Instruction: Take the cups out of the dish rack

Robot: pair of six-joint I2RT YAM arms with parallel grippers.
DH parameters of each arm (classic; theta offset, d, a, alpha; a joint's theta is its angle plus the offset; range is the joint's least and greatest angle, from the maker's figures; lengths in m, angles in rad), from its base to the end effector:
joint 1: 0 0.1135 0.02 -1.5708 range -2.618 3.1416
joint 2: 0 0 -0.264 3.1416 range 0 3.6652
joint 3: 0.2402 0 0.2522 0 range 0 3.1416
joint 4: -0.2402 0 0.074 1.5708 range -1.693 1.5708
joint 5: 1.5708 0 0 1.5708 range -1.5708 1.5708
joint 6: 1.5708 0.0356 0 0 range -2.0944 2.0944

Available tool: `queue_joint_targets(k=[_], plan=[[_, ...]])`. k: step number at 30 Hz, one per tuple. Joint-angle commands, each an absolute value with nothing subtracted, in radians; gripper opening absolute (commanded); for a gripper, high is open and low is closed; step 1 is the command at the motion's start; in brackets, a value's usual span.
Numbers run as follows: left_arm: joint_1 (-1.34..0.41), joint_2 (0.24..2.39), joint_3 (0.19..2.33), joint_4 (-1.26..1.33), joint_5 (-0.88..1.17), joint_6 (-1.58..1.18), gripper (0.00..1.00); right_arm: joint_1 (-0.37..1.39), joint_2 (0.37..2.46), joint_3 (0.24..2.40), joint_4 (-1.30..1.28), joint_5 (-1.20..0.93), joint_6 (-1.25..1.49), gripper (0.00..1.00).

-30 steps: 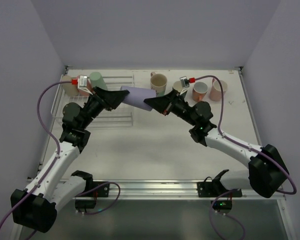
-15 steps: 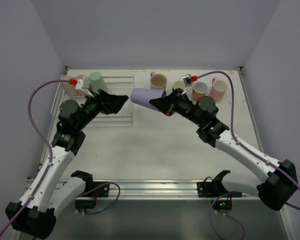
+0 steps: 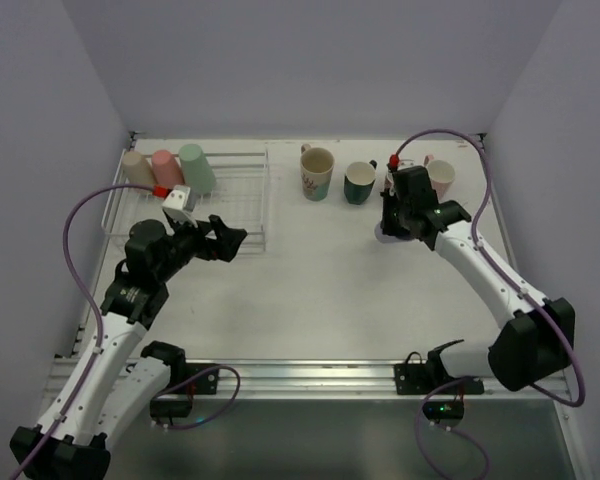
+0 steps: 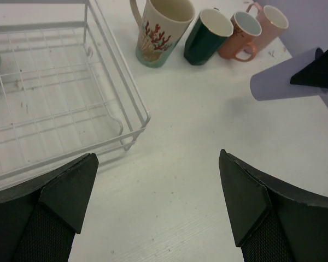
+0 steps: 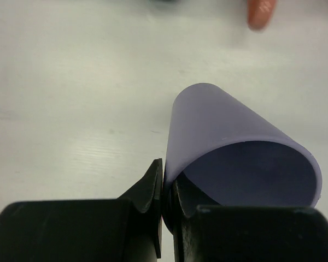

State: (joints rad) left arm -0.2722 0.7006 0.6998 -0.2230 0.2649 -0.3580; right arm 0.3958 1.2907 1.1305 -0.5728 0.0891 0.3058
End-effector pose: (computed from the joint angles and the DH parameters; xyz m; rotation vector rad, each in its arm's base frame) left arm 0.1601 -0.0544 0.3194 0.1159 1.8361 -0.6842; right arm 0.2594 0.1049 0.3141 -0.0582 2.3132 0.2571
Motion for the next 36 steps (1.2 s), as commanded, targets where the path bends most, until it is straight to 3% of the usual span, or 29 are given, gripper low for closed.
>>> queue_joint_targets(k=[1,11,24,36], plan=[[-0.299,0.666,0.710,-0.230,0.259,-0.284,1.00,0.325,1.382,1.190,-0.756,0.224,0.230,0.00],[-0.362,0.614,0.701,-0.267,0.199,-0.262,1.00,0.275,1.594,1.293,-0.821,0.296,0.183,0.00],[-0.365,0.626,0.706,-0.272,0.189,-0.262,1.00,0.273,1.647,1.335,-0.776,0.204,0.129,0.06],[-0.364,0.638,0.706,-0.272,0.147,-0.265,1.00,0.265,1.618,1.371,-0.778,0.195,0.140,0.43]])
